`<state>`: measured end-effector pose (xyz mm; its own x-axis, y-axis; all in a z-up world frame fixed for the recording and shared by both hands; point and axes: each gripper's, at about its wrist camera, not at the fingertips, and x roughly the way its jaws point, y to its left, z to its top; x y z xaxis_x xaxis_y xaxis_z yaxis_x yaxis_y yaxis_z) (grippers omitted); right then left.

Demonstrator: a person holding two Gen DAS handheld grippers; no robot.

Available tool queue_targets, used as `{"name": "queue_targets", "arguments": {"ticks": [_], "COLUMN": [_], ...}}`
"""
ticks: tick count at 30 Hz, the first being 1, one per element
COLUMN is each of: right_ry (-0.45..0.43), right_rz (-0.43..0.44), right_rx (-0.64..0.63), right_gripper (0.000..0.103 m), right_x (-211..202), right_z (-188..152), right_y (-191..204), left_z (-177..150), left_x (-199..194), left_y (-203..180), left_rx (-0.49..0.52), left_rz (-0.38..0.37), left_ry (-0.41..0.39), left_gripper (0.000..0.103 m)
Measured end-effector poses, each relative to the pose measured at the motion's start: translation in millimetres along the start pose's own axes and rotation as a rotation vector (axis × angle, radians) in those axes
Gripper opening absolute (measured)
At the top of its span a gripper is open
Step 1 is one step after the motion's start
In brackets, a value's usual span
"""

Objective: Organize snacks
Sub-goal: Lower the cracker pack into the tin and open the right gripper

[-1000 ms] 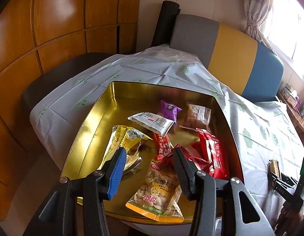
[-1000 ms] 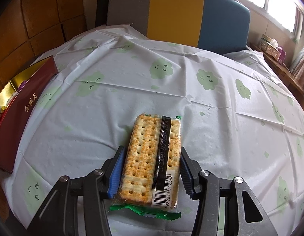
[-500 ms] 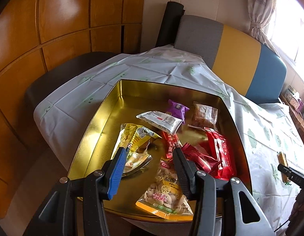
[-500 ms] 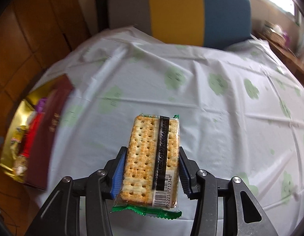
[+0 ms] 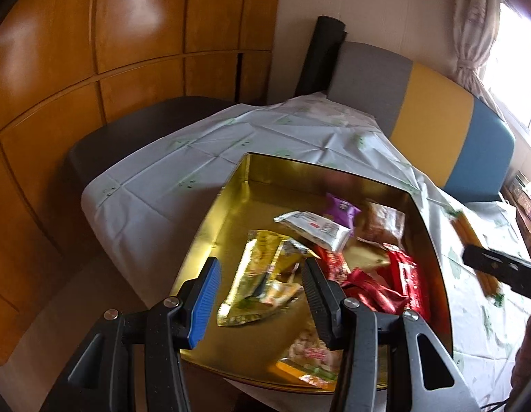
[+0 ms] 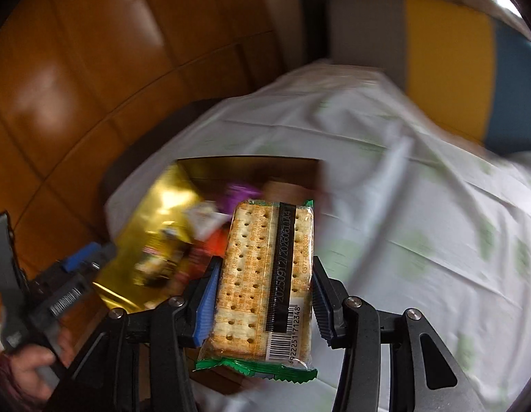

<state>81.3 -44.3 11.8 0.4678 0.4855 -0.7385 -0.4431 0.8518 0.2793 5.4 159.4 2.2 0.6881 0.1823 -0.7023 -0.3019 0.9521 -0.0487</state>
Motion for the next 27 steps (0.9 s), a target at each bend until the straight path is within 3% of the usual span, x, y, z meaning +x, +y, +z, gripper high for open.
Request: {"name": "queue_targets", "arguments": {"ticks": [5,10,13,17,19,23,27], "right_ry": [0.083,0.184,0.186,0.165,0.144,0.080,0.010], "right_rz": [0.013,-0.047,-0.058,-0.059,-0.052,-0.047,-0.066], "right_rx": [-0.004,-0.022,-0.029,-0.032,-0.025,-0.022,-0.037], "right_gripper": [0.049,0.050,0.050,0.052,0.060,0.064,0.075], "right_x": [55.2,105.1,115.2,106.7,97.0,73.2,48.5], "right_z": [19.3,10.1,6.4,6.1,5.7,5.6,-1.1], "right_y": [22.7,28.3,21.6,22.2,23.2,28.3,34.6], "left_z": [-1.0,-2.1,-2.5,-2.9,-3.0,-3.0,-4.3], "left_x": [3.6,6.8,8.3,8.4,6.4,0.7,-6.3], "left_y": [12.6,16.7,16.0,14.1,12.7,9.1,4.4], "left_rx": [-0.026,-0.029,-0.025,-0.021,-0.016,-0.007,0.013], "left_rz": [0.019,0.025,0.028,0.030,0.033,0.035,0.037], "left_ry": [0.009,0.014,0.012,0.008,0.000,-0.015,-0.032], "left_gripper": [0.050,0.050,0.050,0.050,0.050,0.050,0.050]}}
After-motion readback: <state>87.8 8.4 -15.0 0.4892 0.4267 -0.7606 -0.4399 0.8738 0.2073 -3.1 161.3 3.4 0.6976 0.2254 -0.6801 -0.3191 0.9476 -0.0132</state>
